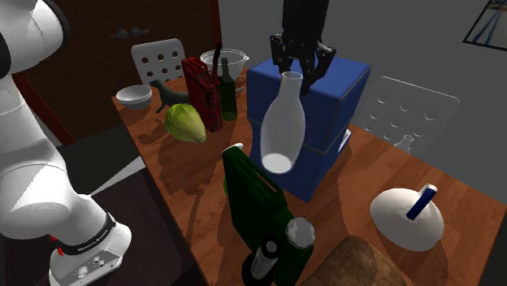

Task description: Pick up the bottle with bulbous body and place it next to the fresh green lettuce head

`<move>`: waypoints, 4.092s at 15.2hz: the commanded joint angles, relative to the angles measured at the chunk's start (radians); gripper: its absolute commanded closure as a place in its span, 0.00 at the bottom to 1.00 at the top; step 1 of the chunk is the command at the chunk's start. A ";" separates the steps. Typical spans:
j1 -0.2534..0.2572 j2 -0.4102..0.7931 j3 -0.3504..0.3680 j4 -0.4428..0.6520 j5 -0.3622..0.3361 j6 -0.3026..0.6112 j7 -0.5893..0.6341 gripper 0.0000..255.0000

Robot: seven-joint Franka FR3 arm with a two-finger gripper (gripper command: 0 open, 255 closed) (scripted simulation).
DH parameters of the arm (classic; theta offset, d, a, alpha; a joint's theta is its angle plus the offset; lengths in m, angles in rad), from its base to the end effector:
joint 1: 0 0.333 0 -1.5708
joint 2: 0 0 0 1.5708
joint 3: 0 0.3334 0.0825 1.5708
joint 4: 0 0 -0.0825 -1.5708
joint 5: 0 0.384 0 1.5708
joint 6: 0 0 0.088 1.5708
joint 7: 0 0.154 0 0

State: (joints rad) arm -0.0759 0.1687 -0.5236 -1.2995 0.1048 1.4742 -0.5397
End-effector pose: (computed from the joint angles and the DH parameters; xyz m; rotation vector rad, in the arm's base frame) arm 0.5152 -0.2970 0.6274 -3.1384 0.0642 -0.0536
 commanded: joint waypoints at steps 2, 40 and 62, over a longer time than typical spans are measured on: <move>0.072 -0.126 0.031 -0.139 -0.068 0.032 0.088 1.00; 0.374 -0.564 0.712 -0.392 -0.046 -0.141 1.068 1.00; 0.427 -0.570 0.842 -0.562 -0.002 0.033 1.236 1.00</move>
State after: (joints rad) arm 0.3502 -0.3945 0.3187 -1.8411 0.1004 1.4918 0.6972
